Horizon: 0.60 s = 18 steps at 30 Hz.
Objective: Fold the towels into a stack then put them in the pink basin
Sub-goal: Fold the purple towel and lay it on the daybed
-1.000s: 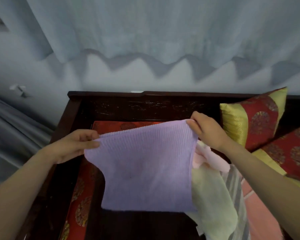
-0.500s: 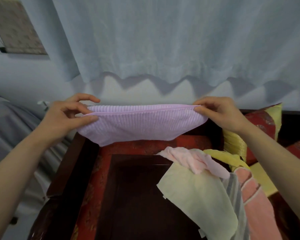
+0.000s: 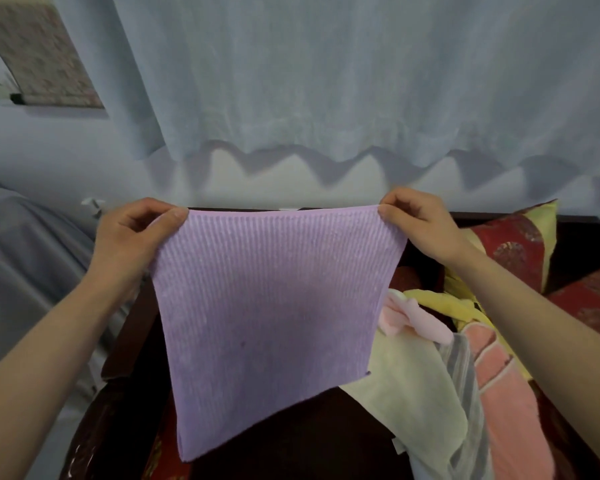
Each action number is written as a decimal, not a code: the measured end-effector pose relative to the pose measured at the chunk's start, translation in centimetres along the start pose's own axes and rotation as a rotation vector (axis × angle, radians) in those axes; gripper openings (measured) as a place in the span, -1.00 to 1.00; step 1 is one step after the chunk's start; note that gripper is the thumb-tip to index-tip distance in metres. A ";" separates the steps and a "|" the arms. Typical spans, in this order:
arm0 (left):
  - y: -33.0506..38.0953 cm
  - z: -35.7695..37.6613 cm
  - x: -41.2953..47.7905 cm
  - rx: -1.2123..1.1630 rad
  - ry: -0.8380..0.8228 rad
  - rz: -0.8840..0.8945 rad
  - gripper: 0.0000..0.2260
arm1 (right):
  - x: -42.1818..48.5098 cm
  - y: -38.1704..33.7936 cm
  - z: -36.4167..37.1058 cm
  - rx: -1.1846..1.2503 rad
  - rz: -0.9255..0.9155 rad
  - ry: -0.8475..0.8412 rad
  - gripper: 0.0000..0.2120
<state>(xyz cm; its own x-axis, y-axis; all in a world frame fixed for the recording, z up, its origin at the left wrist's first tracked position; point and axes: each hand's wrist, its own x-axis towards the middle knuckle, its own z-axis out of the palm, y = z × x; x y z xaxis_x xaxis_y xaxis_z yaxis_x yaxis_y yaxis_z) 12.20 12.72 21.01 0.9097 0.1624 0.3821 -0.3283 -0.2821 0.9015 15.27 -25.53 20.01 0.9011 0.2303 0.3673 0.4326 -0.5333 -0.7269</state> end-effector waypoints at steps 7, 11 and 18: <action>1.4 -0.9 0.1 0.307 -0.054 0.272 -0.82 | -0.2 -0.6 -0.5 -0.053 -0.050 0.121 -0.81; 0.8 -1.0 -0.5 0.264 -0.143 0.267 -0.88 | -1.0 -0.3 -0.8 -0.154 -0.087 0.115 -0.82; -2.6 -2.0 -4.1 0.447 -0.798 -0.048 -0.60 | -4.8 0.4 0.0 -0.306 -0.163 -0.178 -0.74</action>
<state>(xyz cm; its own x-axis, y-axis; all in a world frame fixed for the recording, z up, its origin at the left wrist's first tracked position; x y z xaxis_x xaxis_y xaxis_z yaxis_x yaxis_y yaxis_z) 8.82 14.71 17.56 0.8802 -0.4711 -0.0570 -0.3082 -0.6589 0.6862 11.13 -26.82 17.99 0.8237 0.4557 0.3375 0.5664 -0.6901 -0.4505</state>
